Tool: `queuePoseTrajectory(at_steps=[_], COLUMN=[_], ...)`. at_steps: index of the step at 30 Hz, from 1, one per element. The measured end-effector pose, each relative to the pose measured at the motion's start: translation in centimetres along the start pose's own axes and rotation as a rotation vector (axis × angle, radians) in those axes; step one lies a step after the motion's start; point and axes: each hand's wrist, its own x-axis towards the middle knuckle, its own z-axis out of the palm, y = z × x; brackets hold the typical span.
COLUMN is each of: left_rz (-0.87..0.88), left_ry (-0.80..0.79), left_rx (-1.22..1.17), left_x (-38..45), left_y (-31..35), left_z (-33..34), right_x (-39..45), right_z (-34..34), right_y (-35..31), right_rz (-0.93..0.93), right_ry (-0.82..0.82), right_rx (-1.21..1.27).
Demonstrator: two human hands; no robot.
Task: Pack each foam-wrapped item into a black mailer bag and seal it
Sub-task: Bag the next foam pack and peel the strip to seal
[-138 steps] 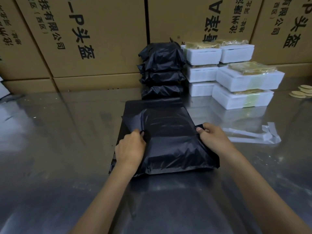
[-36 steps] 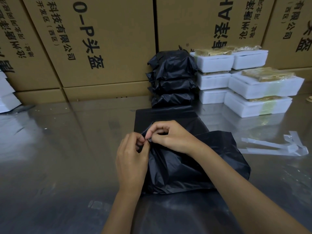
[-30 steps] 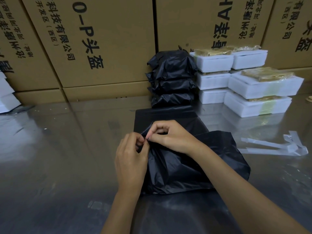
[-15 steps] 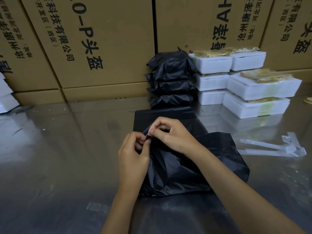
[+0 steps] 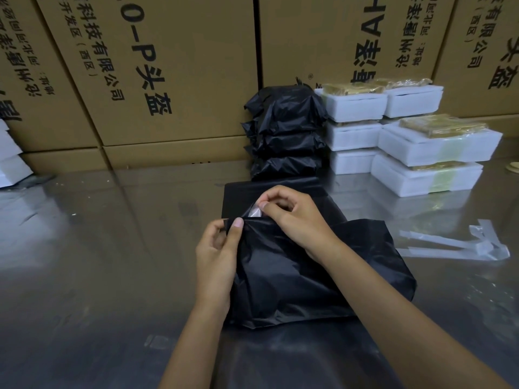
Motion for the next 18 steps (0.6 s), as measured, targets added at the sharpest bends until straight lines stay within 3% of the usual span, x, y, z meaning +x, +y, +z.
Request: queuePoseTrajectory(at_steps=[3, 7, 13, 18], left_rz=[0.157, 0.195, 0.108, 0.114], left_ry=[0.12, 0.184, 0.043, -0.082], left_rx=[0.221, 0.638, 1.162, 1.364], left_x=[0.1, -0.5, -1.8, -2.1], left_y=[-0.3, -0.8, -1.3, -1.7], left_z=[0.1, 0.1, 1.5, 2.0], right_x=[0.2, 0.5, 0.5, 0.3], right_z=[0.0, -0.1, 0.0, 0.2], right_y=[0.0, 0.0, 0.2, 0.5], right_rz=[0.019, 0.05, 0.036, -0.116], right_ry=[0.009, 0.032, 0.104, 0.255], right_rx=[0.048, 0.1, 0.086, -0.159])
